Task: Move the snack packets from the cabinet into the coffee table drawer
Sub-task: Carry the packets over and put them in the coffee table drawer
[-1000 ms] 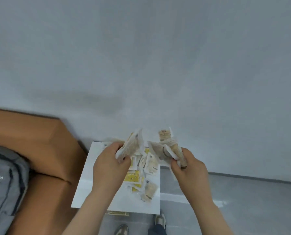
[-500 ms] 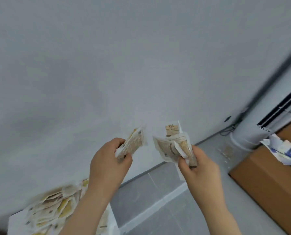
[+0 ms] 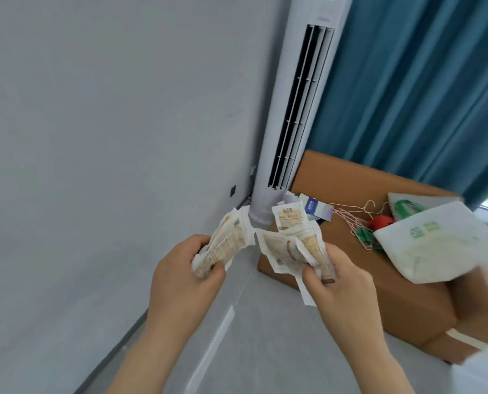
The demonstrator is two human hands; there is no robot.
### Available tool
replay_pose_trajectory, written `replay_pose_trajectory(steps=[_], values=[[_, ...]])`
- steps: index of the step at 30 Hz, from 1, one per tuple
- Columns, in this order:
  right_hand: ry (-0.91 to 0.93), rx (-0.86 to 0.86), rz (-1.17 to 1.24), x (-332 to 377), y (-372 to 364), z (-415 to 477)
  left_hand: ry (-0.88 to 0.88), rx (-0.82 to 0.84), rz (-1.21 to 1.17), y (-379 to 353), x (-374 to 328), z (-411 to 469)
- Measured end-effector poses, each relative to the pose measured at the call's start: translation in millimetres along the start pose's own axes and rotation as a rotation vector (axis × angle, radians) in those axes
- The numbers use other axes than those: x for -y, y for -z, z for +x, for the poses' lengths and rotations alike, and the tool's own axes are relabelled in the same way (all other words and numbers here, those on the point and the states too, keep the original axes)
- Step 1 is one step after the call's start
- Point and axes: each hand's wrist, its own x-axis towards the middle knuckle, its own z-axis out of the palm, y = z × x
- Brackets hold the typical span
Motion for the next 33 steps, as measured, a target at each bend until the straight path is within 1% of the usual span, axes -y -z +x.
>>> replay_pose_trajectory(steps=[4,11,15,19,26,30,33], values=[[-0.069,-0.073,-0.057,-50.4,32.1,30.7,-0.038,0.119,-0.035,-71.3,-26.8,33.9],[-0.153,-0.221,-0.139,-123.0,54.1,108.8,-0.123,0.284,-0.107,-189.1,-56.2,118.5],[-0.263,-0.285,-0.153,-153.3,70.1,153.1,-0.179,0.423,-0.102,-253.4,-75.9,169.4],[-0.374,-0.365,-0.185,-190.4,93.9,185.8,-0.240,0.515,-0.110,-324.0,-98.5,203.5],[-0.539,-0.490,-0.230,-274.2,152.3,211.5,-0.331,0.728,-0.138,-458.8,-139.9,211.4],[-0.571,-0.571,-0.259,-330.7,201.7,219.3,-0.377,0.778,-0.146,-540.5,-175.1,201.0],[-0.583,-0.598,-0.284,-366.3,242.9,223.8,-0.404,0.839,-0.137,-593.0,-206.7,188.2]])
